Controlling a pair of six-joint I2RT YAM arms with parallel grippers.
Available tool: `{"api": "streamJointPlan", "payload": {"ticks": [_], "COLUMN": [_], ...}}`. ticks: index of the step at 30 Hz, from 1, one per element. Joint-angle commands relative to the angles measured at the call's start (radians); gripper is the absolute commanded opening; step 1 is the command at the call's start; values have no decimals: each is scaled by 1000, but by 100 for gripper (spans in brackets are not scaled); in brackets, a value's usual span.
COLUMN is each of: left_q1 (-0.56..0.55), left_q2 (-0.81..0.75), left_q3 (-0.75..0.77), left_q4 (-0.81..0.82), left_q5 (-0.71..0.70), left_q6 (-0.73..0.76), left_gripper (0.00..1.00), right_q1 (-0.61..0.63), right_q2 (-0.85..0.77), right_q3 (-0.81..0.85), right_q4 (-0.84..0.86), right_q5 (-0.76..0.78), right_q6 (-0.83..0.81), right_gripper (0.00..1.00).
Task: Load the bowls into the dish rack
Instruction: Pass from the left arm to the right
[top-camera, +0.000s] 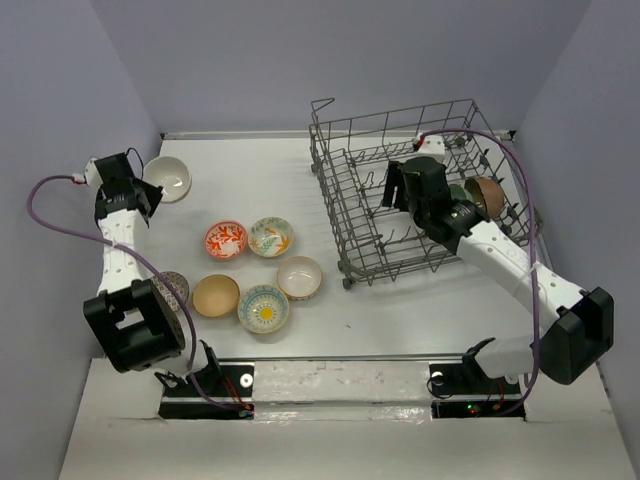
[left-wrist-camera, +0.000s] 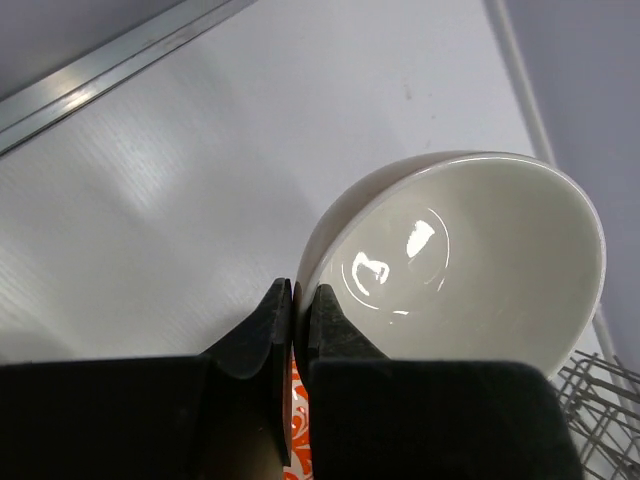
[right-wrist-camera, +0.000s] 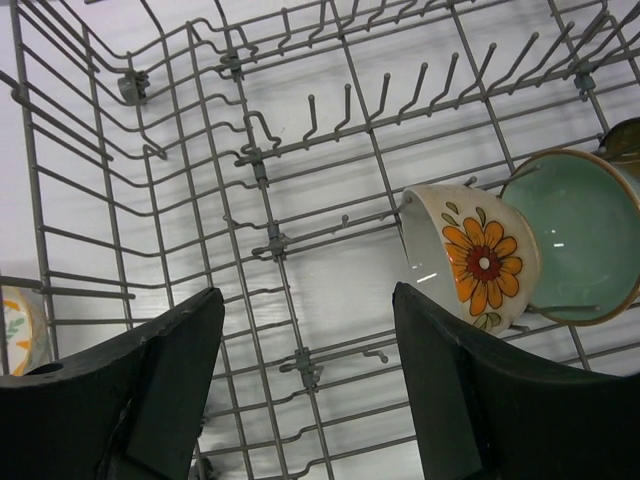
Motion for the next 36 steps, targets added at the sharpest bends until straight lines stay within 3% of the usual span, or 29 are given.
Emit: {"api": "streamJointPlan", "payload": {"ticks": [1, 7, 15, 23, 36], "left_q1": [-46, -207, -483, -724, -828], "left_q2": [-104, -138, -29, 110, 160], "left_q3": [121, 240, 458, 636, 674], "left_q4": [46, 33, -39, -145, -164], "left_q5": [71, 26, -21, -135, -178], "left_q6": [11, 93, 208, 280, 298], "left_gripper": [0, 0, 0, 0, 0], "right_q1": [6, 6, 24, 101, 130], "right_q2": [4, 21, 128, 213, 289], "right_q3": [89, 213, 405, 556, 640], "right_q4": [13, -10, -56, -108, -151], "right_q5": [11, -81, -289, -256, -191], "right_q6": [15, 38, 97, 88, 70], "right_gripper": [74, 74, 68, 66, 65]}}
